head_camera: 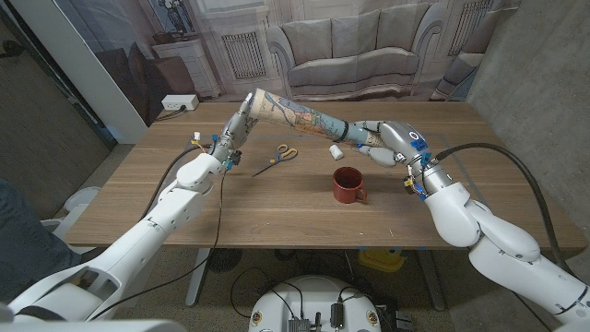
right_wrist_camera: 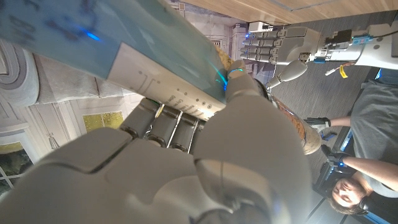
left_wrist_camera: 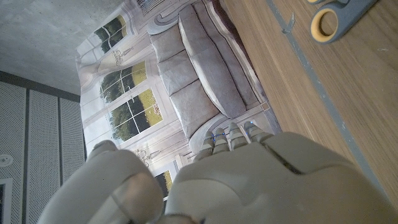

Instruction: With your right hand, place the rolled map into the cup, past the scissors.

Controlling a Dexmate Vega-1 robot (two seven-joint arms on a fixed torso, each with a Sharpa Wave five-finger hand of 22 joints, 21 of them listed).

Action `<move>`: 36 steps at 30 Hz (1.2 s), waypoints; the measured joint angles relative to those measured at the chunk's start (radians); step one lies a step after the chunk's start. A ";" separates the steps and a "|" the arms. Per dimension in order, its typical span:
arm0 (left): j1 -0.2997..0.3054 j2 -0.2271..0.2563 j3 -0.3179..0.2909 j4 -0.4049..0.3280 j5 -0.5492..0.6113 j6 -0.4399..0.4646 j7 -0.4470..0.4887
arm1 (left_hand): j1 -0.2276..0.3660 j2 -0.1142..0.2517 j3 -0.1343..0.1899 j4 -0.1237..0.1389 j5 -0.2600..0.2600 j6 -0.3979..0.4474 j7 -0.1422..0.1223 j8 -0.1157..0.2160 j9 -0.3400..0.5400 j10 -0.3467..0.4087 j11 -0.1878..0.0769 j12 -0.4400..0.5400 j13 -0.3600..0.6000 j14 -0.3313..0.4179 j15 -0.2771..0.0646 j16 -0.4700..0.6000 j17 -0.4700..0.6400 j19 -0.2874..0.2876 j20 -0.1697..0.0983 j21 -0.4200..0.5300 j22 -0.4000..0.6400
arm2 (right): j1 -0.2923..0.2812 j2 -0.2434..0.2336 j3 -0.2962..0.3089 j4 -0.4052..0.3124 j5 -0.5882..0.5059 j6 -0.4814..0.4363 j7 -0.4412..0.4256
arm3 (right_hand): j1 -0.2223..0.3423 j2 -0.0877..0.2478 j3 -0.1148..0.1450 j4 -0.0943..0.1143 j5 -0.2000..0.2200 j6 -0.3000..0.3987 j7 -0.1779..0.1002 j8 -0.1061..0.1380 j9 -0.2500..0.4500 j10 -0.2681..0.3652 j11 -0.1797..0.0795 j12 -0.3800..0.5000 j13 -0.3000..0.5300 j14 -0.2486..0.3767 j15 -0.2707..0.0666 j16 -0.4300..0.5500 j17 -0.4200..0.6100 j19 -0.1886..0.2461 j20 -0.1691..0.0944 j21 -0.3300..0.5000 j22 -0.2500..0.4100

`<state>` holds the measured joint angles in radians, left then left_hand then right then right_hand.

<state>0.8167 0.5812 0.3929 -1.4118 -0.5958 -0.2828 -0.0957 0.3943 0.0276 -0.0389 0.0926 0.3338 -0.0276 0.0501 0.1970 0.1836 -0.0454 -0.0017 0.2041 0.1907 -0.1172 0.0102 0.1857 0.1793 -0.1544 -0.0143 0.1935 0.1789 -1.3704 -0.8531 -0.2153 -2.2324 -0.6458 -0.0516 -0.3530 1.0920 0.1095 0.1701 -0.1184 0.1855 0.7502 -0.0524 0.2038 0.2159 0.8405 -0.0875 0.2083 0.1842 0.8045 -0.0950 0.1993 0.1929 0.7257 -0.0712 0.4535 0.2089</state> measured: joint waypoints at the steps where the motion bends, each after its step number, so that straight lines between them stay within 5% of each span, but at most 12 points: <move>1: 0.004 0.003 -0.002 -0.005 0.000 0.000 0.000 | 0.000 0.000 0.000 0.000 0.000 0.000 0.000 0.000 0.000 0.000 0.000 0.000 0.000 0.000 0.000 0.000 0.000 0.000 0.000 0.000 0.000 | 0.000 0.000 0.000 0.000 -0.009 -0.005 -0.001 | 0.000 0.000 0.000 0.000 0.000 0.000 0.000 0.000 0.000 0.000 0.000 0.000 0.000 0.000 0.000 0.000 0.000 0.000 0.000 0.002 0.000; 36: 0.058 0.045 -0.024 -0.054 -0.007 0.013 0.019 | 0.004 0.004 -0.007 0.001 0.000 0.000 0.000 0.000 0.000 0.000 0.000 0.000 0.000 0.000 0.000 0.000 0.000 0.000 0.000 0.000 0.000 | 0.035 -0.050 -0.089 -0.012 -0.193 -0.114 0.014 | 0.000 0.000 0.000 -0.001 -0.004 0.009 -0.013 0.004 0.000 0.007 -0.008 0.000 0.000 -0.006 0.006 0.000 0.000 -0.004 -0.004 0.009 0.000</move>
<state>0.8742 0.6267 0.3688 -1.4656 -0.6025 -0.2695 -0.0770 0.3982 0.0316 -0.0458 0.0938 0.3338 -0.0276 0.0501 0.1970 0.1836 -0.0455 -0.0016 0.2041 0.1908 -0.1173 0.0103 0.1857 0.1793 -0.1544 -0.0143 0.1935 0.1789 -1.3359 -0.9027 -0.3042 -2.2448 -0.8386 -0.1657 -0.3391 1.0920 0.1094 0.1697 -0.1189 0.1817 0.7592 -0.0653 0.2081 0.2161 0.8479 -0.0954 0.2082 0.1840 0.7990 -0.0894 0.1993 0.1928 0.7219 -0.0750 0.4626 0.2086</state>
